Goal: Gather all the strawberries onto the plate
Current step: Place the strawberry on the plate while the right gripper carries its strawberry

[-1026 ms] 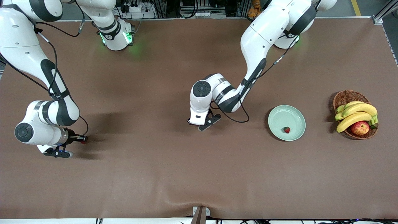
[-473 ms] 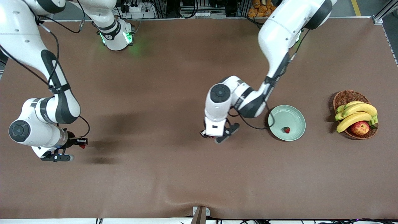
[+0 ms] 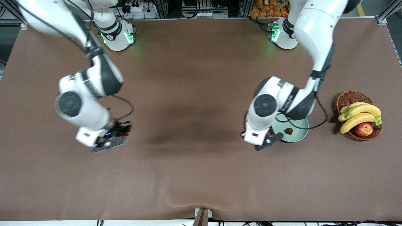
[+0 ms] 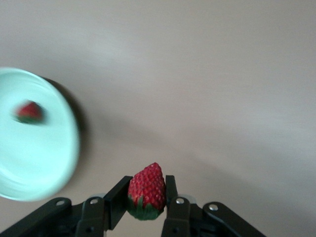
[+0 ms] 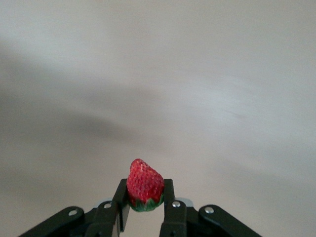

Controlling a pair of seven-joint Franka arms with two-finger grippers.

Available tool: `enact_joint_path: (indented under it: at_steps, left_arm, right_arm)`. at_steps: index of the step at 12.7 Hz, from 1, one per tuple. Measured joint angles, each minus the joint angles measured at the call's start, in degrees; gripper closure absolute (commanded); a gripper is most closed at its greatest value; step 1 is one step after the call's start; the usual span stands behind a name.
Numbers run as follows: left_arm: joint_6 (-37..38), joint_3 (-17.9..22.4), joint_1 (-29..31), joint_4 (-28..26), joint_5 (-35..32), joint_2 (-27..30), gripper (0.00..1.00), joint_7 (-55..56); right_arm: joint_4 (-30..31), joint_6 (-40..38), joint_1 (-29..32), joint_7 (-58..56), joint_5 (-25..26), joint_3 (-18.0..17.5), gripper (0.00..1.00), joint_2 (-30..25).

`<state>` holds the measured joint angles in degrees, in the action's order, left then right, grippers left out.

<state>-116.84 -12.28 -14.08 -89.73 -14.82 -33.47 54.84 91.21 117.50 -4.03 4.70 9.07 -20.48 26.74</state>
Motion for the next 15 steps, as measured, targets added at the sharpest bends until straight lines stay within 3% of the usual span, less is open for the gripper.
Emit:
enact_joint_path:
  at_steps: [5, 9, 10, 11, 12, 13, 14, 15]
  left_arm:
    - [0.1, -0.1, 11.4, -10.8, 0.0, 4.2, 1.00, -13.1]
    - [-1.2, -0.3, 13.3, -15.4, 0.0, 4.1, 1.00, -13.5]
    - [-2.8, -0.5, 13.2, -16.8, 0.0, 4.1, 0.94, -13.5]
    - [-5.1, -0.6, 13.2, -18.3, 0.0, 3.9, 0.84, -13.5]
    - [-7.2, -0.6, 13.2, -19.7, 0.0, 3.7, 0.62, -13.5]
    - [-8.2, -0.6, 13.2, -20.5, 0.0, 3.5, 0.11, -13.5]
    - [-8.7, -0.6, 13.2, -20.7, 0.0, 3.3, 0.00, -13.5]
    - [-9.0, -0.7, 13.2, -20.6, 0.0, 3.3, 0.00, -13.5]
  right_arm:
    - [-3.7, 7.3, -12.1, 8.5, 0.0, 0.0, 0.88, 7.4]
    - [-4.6, 18.4, -20.0, 20.0, 0.2, 1.1, 0.82, 15.4]
    - [-4.7, 19.6, -21.9, 21.5, 0.2, 2.2, 0.77, 16.6]
    - [-4.8, 20.0, -23.4, 22.3, 0.2, 3.5, 0.43, 17.3]
    - [-4.9, 20.1, -24.8, 22.9, 0.2, 4.9, 0.00, 17.8]
    - [-5.1, 20.1, -25.9, 23.0, 0.2, 6.2, 0.00, 18.2]
    - [-5.2, 20.1, -26.7, 23.2, 0.2, 7.2, 0.00, 18.3]
    - [-5.4, 20.1, -26.8, 23.2, 0.2, 7.8, 0.00, 18.3]
